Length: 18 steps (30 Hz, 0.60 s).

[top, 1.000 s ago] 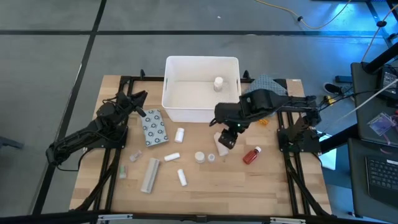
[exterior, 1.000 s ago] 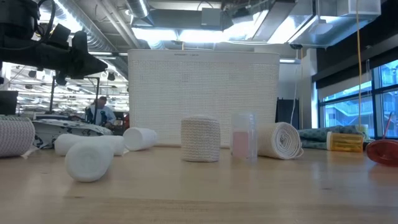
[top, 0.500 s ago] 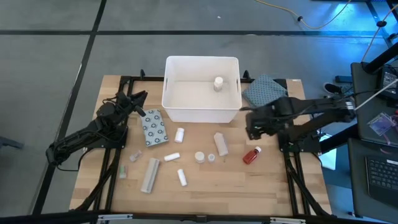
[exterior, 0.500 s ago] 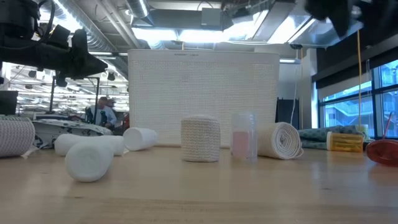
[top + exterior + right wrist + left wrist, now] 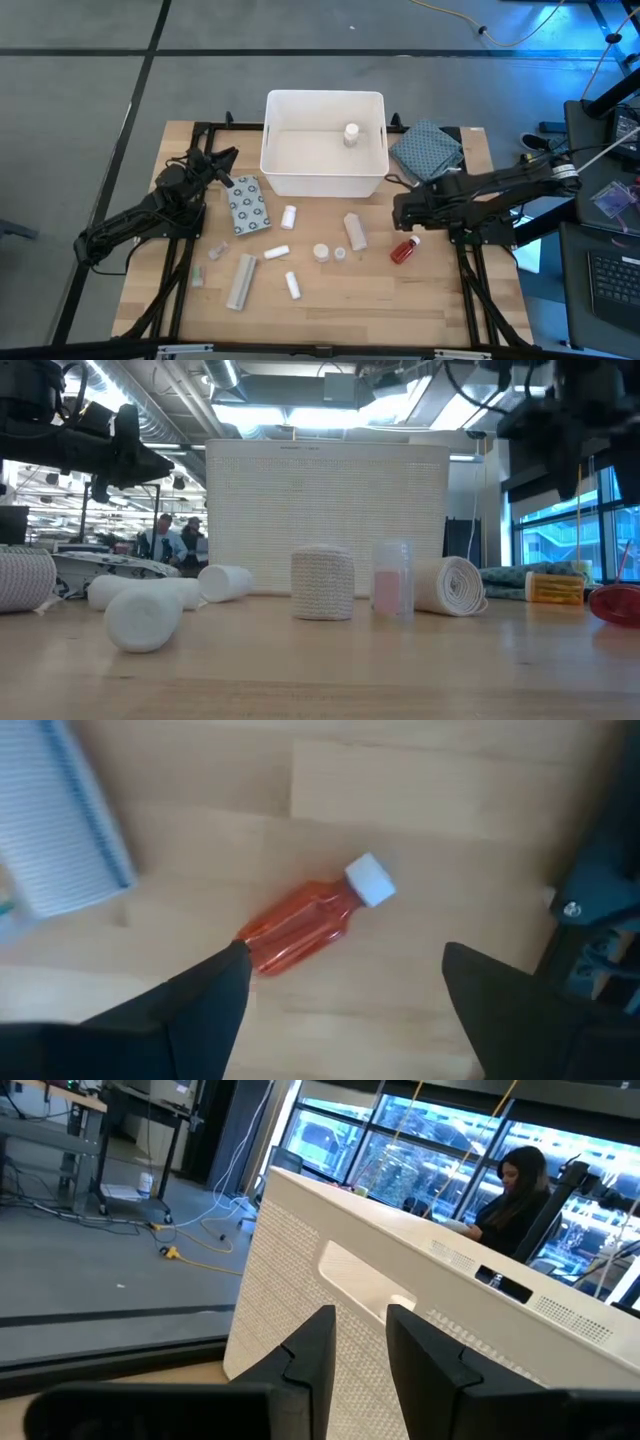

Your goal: Pick & place medical supplies in basket/bin

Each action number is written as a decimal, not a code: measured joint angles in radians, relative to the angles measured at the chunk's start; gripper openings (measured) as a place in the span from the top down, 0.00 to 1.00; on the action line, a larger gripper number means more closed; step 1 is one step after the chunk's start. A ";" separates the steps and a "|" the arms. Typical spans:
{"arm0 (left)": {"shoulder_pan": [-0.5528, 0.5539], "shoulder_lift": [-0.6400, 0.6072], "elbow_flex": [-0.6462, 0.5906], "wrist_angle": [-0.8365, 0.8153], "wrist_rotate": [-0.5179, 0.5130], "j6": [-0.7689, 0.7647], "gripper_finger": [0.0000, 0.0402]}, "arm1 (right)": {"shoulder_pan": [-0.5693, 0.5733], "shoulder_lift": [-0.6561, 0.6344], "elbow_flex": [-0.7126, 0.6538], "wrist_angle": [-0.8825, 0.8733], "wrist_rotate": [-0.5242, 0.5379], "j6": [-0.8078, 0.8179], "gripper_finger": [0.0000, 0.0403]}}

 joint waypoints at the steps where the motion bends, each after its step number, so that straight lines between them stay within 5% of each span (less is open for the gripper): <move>1: 0.000 0.000 0.000 0.000 0.000 0.000 0.78 | 0.000 0.001 -0.020 0.013 -0.001 0.005 0.19; 7: 0.000 0.000 0.000 -0.002 0.007 -0.003 0.78 | 0.000 0.002 -0.129 0.172 -0.017 -0.023 0.19; 18: 0.000 0.000 0.000 -0.014 0.000 -0.001 0.78 | 0.002 0.010 -0.187 0.225 0.004 -1.084 0.19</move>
